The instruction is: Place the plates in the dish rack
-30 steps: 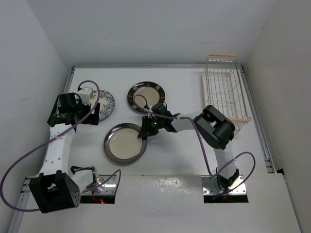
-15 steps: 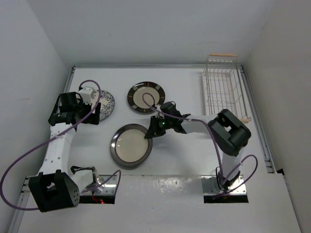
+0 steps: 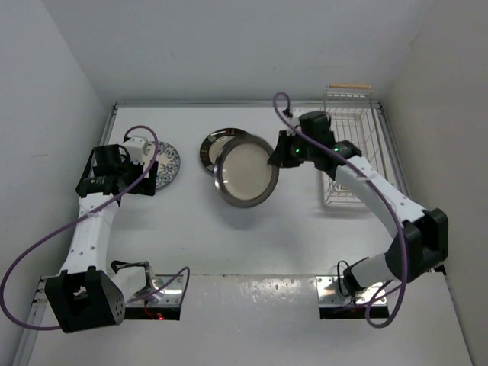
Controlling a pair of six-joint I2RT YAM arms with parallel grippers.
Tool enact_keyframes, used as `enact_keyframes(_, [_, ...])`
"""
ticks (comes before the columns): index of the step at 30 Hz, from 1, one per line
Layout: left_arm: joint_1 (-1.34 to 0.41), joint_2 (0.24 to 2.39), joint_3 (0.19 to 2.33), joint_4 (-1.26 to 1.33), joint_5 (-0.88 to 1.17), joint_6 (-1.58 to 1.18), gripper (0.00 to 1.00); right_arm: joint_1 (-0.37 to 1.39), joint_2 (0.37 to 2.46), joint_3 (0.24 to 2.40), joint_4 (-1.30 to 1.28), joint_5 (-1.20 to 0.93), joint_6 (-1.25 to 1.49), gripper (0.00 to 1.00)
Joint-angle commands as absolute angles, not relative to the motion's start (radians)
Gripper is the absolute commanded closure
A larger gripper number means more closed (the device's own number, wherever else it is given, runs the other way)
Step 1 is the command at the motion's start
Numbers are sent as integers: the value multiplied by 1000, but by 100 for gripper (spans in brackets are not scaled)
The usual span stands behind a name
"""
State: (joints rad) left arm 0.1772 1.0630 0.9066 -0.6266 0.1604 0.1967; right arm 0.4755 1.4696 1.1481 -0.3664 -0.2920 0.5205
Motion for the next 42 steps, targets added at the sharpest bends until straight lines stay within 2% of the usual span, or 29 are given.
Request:
enact_keyframes(1, [172,1065,946,-609,161,183,1,397,1307,1386,-421,-109,367,100])
enact_keyframes(4, [172,1074,946,-609,161,183,1,289,1264,1499,-463,168,250,100])
enact_keyframes(7, [172,1074,946,-609,161,183,1,215,1221,1528,-424,317,157,100])
enact_keyframes(15, [172,1092,946,-609,170,183,1,40,1197,1421,-307,488,-233,100])
enact_keyframes(19, [172,1092,946,-609,170,183,1,5,1149,1205,-168,428,-365,100])
enact_keyframes(23, [172,1101,946,-609,179,183,1,-72,1127,1092,-97,362,-413,100])
enact_keyframes(37, [172,1101,946,-609,179,183,1,-140,1138,931,-49,284,-370,100])
enact_keyframes(42, [172,1101,946,-609,179,193,1,-187,1157,894,-48,232,-296,86])
